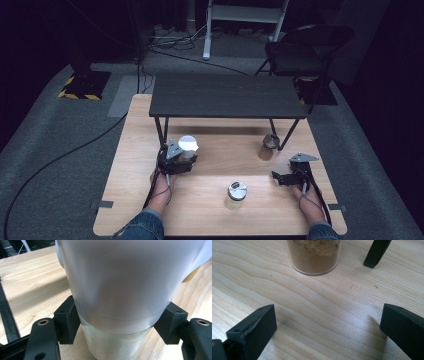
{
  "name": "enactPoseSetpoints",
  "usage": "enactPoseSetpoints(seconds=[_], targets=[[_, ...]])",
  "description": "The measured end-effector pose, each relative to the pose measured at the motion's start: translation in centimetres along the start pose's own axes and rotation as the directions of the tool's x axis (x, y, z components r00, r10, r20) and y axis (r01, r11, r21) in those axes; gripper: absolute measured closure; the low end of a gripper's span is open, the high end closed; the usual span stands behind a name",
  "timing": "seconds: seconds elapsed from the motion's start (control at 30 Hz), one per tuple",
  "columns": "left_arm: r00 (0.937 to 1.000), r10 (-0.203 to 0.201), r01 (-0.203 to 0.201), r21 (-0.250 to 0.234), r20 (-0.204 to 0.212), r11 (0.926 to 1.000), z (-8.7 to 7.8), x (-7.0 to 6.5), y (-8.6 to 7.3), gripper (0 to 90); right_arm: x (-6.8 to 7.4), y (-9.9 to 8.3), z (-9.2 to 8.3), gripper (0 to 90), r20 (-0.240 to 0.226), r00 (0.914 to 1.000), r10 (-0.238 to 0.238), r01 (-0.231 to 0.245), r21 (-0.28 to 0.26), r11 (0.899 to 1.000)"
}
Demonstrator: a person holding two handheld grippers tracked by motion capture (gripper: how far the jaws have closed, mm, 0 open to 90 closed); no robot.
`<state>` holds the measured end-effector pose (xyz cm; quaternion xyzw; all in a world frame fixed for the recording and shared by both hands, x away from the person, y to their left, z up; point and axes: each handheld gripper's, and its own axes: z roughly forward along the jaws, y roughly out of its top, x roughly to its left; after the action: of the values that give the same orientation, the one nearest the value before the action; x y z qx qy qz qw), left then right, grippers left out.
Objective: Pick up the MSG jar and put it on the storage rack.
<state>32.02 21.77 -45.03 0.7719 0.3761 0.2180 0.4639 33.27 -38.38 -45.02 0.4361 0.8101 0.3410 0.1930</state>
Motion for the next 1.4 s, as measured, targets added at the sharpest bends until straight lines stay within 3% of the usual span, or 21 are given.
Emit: enactPoseSetpoints(seconds=[0.23,0.7,0.87,1.0,1.2,1.27,1.4], targets=[[0.9999,0.001,-0.001,-0.008,0.015,1.0,-1.0,-0.5,2.0,30.1,0.0,0.0,0.0,0.3,0.0,1.0,0.0,0.0,0.0,1.0],[0.9973,0.034,-0.032,-0.026,0.065,0.9991,-3.8,-0.7,8.4,30.1,0.0,0.0,0.0,0.3,0.0,1.0,0.0,0.0,0.0,1.0],[0.9959,0.066,-0.064,-0.044,0.062,0.997,-5.0,-1.1,11.0,30.1,0.0,0.0,0.0,0.3,0.0,1.0,0.0,0.0,0.0,1.0],[0.9955,0.07,-0.066,-0.057,0.065,0.9962,-5.6,-1.2,12.3,30.1,0.0,0.0,0.0,0.3,0.0,1.0,0.0,0.0,0.0,1.0],[0.9935,0.046,-0.04,-0.064,0.104,0.9972,-6.7,-0.4,15.1,30.1,0.0,0.0,0.0,0.3,0.0,1.0,0.0,0.0,0.0,1.0],[0.9934,0.059,-0.052,-0.071,0.099,0.9961,-7.3,-0.3,16.5,30.1,0.0,0.0,0.0,0.3,0.0,1.0,0.0,0.0,0.0,1.0],[0.9932,0.066,-0.058,-0.078,0.096,0.9953,-7.7,-0.2,17.7,30.1,0.0,0.0,0.0,0.3,0.0,1.0,0.0,0.0,0.0,1.0]])
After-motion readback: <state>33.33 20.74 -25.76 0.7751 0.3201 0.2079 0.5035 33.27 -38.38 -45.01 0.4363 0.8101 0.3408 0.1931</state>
